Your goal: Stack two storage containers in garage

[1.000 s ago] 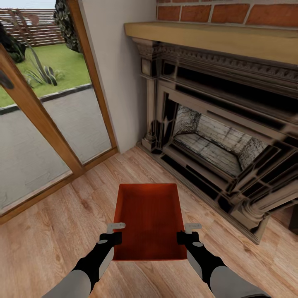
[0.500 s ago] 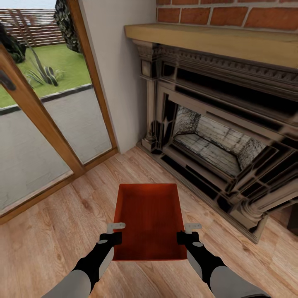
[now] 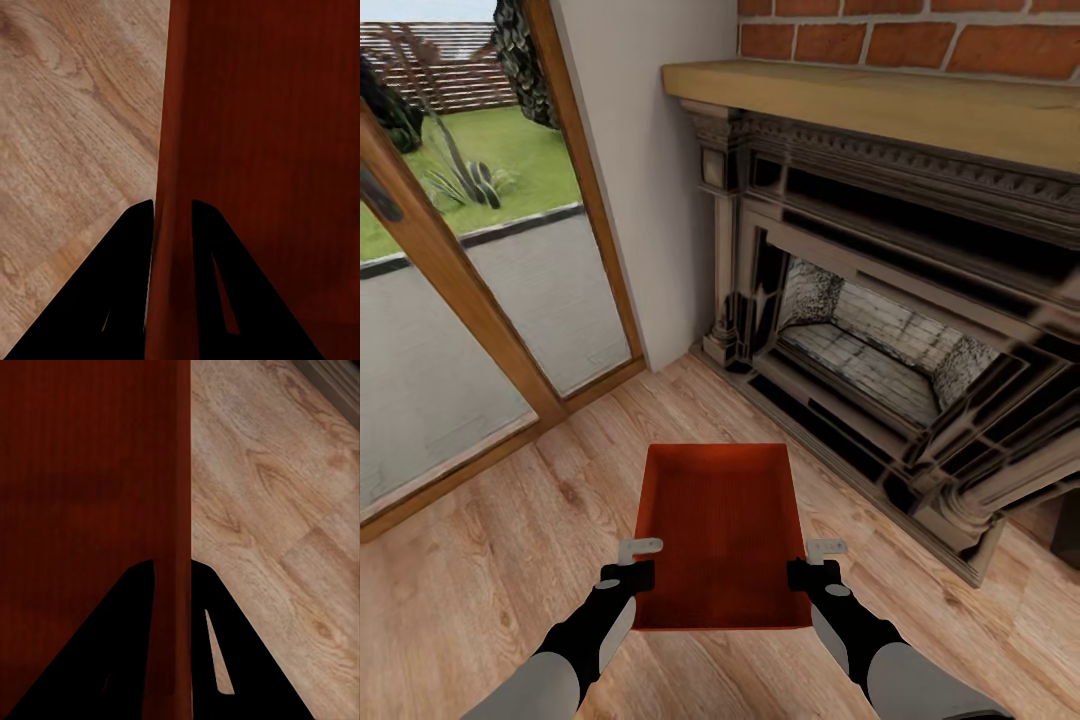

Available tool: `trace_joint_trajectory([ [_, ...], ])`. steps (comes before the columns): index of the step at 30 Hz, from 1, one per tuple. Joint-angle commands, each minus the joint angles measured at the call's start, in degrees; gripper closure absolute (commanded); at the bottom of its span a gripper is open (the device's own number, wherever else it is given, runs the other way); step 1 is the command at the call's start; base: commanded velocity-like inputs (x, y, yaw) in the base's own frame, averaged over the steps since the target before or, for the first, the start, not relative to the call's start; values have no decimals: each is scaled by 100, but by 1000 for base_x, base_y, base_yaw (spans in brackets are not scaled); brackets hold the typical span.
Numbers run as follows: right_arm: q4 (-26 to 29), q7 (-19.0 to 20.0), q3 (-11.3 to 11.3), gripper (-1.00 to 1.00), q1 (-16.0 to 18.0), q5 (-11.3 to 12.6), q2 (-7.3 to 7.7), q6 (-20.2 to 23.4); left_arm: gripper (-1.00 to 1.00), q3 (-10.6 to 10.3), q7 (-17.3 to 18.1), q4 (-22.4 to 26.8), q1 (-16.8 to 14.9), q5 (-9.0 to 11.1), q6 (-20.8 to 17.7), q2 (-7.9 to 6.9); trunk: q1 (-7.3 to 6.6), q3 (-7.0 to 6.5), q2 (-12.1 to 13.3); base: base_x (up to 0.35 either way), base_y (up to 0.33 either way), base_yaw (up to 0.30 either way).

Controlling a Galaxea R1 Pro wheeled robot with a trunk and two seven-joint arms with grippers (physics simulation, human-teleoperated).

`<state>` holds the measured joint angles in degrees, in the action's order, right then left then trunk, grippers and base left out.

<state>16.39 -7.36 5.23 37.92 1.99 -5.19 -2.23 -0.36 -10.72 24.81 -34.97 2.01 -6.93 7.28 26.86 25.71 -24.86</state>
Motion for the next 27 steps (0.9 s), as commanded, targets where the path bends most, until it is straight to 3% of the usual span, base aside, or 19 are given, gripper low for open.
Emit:
trace_joint_trajectory([
  [1,5,-42,13,100,5,3,1,-16,100,63,-99,12,-1,-60,-45,1,-20,-11,33,0,0,0],
  [5,5,-40,13,100,5,3,1,-13,100,63,-97,15,-1,-59,-45,1,-108,-83,194,0,0,0],
  [27,36,-34,7,100,5,11,-12,-17,100,63,-101,31,-1,-60,-38,1,-108,-83,194,0,0,0],
])
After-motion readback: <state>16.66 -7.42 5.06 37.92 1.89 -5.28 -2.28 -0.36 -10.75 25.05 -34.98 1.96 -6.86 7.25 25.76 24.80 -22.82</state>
